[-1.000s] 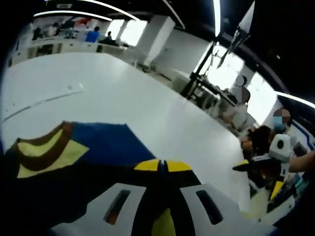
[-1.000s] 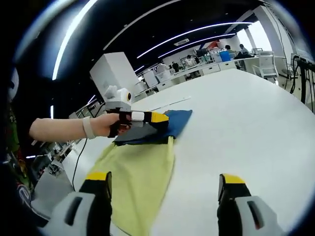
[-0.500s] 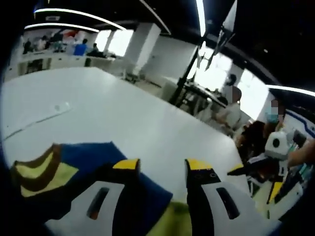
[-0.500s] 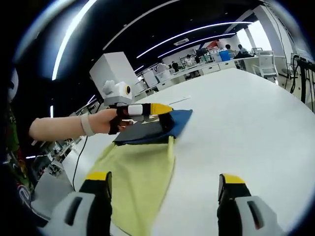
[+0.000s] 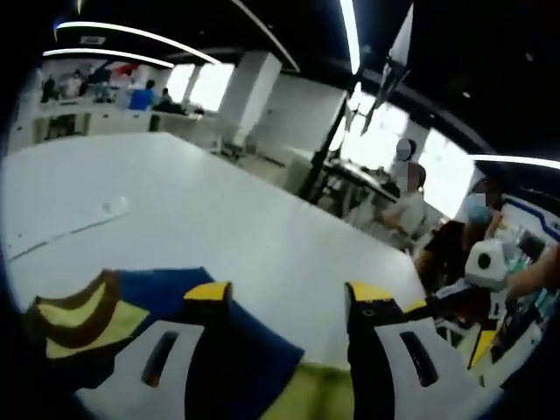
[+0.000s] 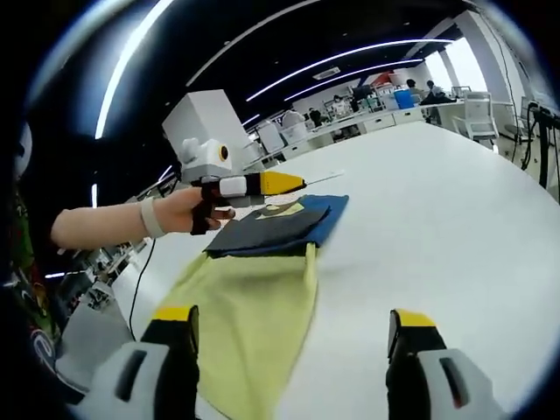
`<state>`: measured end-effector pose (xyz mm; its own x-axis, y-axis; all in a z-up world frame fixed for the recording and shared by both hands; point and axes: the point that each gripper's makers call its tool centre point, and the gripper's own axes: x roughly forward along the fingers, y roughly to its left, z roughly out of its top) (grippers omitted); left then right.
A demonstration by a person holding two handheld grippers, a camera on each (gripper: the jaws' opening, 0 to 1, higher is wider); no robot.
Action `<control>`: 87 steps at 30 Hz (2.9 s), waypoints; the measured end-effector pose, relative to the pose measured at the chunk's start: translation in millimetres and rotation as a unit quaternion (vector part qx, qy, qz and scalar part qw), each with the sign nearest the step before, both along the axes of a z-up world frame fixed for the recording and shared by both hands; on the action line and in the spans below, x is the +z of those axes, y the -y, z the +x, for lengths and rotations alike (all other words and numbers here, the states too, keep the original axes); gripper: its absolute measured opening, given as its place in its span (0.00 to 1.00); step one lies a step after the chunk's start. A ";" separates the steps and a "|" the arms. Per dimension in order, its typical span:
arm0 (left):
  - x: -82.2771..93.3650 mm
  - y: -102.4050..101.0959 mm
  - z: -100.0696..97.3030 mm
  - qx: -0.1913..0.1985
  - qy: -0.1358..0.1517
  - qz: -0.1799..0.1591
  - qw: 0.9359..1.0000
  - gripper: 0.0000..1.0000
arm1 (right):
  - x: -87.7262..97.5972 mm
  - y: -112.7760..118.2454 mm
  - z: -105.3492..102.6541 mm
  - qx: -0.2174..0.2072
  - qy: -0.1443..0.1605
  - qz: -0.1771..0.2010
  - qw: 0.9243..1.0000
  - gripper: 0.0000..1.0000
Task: Fold the garment on the visible template until the final outline fits inside the template.
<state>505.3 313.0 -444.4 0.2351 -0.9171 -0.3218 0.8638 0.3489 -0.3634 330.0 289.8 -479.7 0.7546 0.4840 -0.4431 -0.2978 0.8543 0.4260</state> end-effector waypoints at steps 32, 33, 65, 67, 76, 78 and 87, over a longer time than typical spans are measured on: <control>19.5 -175.1 -15.0 0.120 0.002 -0.014 0.993 0.74 | 28.4 -26.2 18.1 0.051 0.020 -0.039 0.998 0.93; 20.6 -179.6 -17.9 0.121 0.005 -0.013 0.993 0.75 | 28.5 -26.8 18.0 0.053 0.020 -0.041 0.998 0.93; 14.9 -300.4 -94.7 0.172 -0.015 0.023 0.985 0.88 | 29.5 -50.4 12.4 0.084 0.017 -0.060 0.995 0.96; 11.9 -304.0 -99.7 0.174 -0.020 0.025 0.984 0.88 | 28.1 -50.1 10.3 0.083 0.015 -0.061 0.995 0.96; -1.7 -319.9 -120.3 0.193 -0.044 0.029 0.980 0.83 | 27.1 -48.7 3.8 0.077 0.012 -0.061 0.995 0.93; -5.0 -321.1 -124.6 0.191 -0.050 0.032 0.980 0.80 | 27.1 -48.2 2.2 0.077 0.012 -0.062 0.995 0.93; -20.2 -332.1 -146.7 0.175 -0.082 0.056 0.980 0.69 | 18.5 -41.0 -18.0 0.087 -0.002 -0.086 0.993 0.91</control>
